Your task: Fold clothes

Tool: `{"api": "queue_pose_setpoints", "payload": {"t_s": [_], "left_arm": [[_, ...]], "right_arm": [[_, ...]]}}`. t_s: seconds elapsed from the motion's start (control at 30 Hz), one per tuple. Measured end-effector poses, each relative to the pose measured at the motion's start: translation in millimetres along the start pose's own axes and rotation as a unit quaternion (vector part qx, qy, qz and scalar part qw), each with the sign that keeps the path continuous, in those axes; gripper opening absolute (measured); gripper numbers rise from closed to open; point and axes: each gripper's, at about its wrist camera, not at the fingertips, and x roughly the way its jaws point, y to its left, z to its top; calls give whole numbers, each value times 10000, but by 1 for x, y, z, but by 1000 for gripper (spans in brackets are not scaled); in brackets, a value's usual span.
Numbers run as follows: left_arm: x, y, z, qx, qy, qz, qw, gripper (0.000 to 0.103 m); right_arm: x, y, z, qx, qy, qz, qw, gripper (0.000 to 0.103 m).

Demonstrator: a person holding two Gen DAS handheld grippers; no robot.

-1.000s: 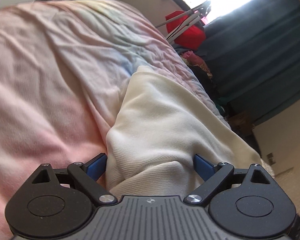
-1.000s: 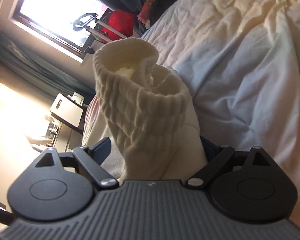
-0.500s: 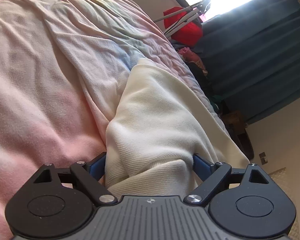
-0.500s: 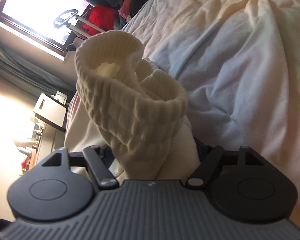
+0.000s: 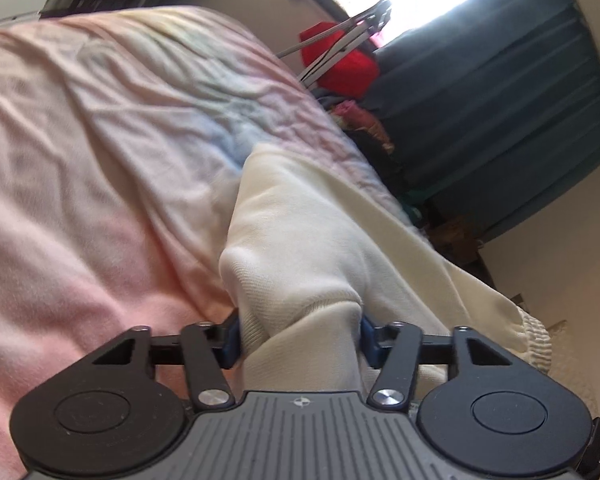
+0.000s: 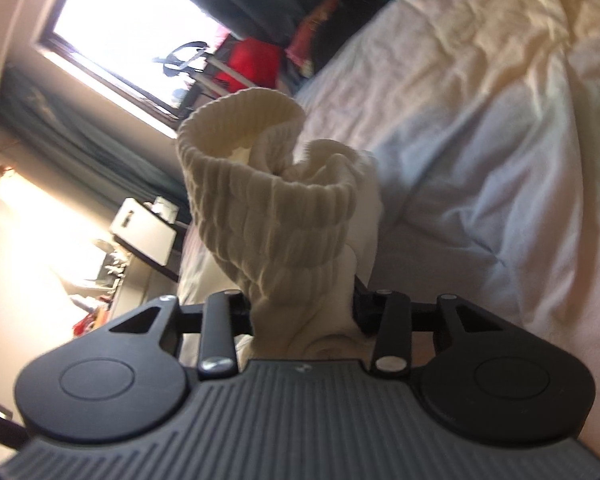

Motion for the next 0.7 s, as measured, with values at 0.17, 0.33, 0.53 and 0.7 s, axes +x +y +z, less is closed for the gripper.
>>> {"api": "queue_pose_setpoints", "payload": {"t_s": [0.17, 0.33, 0.53, 0.7], "left_arm": [[-5, -32, 2, 252, 23, -518, 9983, 44], [10, -85, -20, 495, 208, -1139, 9920, 43], [103, -175, -31, 592, 405, -1443, 9869, 42], [231, -253, -20, 788, 611, -1463, 9842, 42]], "right_arm": [[-36, 6, 18, 139, -185, 293, 9993, 39], [-93, -8, 55, 18, -615, 455, 9971, 39], [-116, -43, 140, -65, -1179, 38, 9930, 39], [-96, -82, 232, 97, -1609, -260, 9866, 39]]}}
